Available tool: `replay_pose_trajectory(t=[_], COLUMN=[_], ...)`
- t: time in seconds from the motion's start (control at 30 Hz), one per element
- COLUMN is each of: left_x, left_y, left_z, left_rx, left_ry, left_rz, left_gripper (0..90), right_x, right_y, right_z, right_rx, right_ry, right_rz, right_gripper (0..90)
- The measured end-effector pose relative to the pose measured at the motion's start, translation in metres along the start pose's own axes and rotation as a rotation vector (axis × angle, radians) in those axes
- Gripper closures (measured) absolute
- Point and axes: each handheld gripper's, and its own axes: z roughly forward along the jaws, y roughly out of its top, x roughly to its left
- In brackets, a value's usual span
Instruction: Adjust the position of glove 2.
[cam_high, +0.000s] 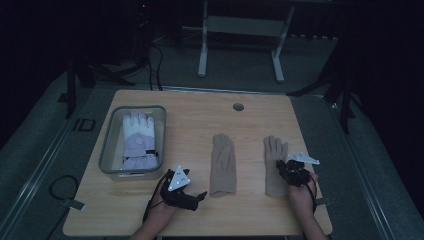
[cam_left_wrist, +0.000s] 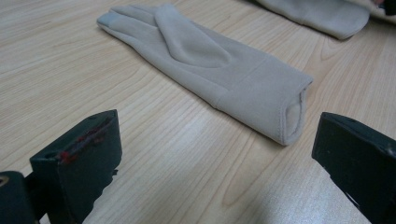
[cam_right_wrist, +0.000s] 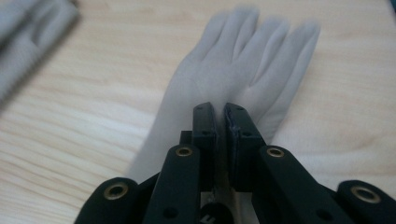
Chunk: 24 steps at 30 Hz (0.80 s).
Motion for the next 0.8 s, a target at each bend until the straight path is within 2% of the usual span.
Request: replay_pose_trajectory(t=[0.1, 0.17, 0.2, 0.3, 0.33, 0.43, 0.5, 0.53, 0.63, 0.8], left_x=[0.000, 0.000, 0.000, 0.000, 0.000, -0.002, -0.004, -0.004, -0.004, -0.002], left_y=[0.000, 0.000, 0.000, 0.001, 0.001, 0.002, 0.002, 0.003, 0.003, 0.003], left_z=[0.000, 0.000, 0.000, -0.001, -0.001, -0.002, -0.003, -0.003, -0.004, -0.007], left_rx=[0.001, -0.001, -0.002, -0.002, -0.002, -0.009, -0.014, -0.014, -0.019, -0.036], left_ry=[-0.001, 0.000, -0.001, 0.001, 0.001, 0.012, 0.010, 0.008, 0.000, 0.000], left_rz=[-0.003, 0.000, 0.000, 0.003, 0.003, 0.025, 0.028, 0.030, 0.022, 0.017], left_gripper=[1.7, 1.7, 1.7, 1.7, 1.7, 1.7, 1.7, 1.7, 1.7, 1.7], right_x=[0.008, 0.011, 0.018, 0.029, 0.029, 0.046, 0.057, 0.062, 0.080, 0.111], right_y=[0.013, 0.017, 0.025, 0.033, 0.033, 0.040, 0.044, 0.046, 0.052, 0.061], right_z=[-0.010, -0.012, -0.015, -0.017, -0.017, -0.019, -0.018, -0.018, -0.015, -0.011], right_rx=[-0.032, -0.035, -0.050, -0.060, -0.060, -0.078, -0.083, -0.082, -0.088, -0.100], right_ry=[0.005, 0.009, 0.016, 0.024, 0.024, 0.041, 0.045, 0.063, 0.109, 0.139], right_rz=[0.020, 0.025, 0.054, 0.076, 0.076, 0.102, 0.092, 0.102, 0.099, 0.098], right_gripper=[83.5, 83.5, 83.5, 83.4, 83.4, 83.4, 83.4, 83.3, 83.3, 83.2])
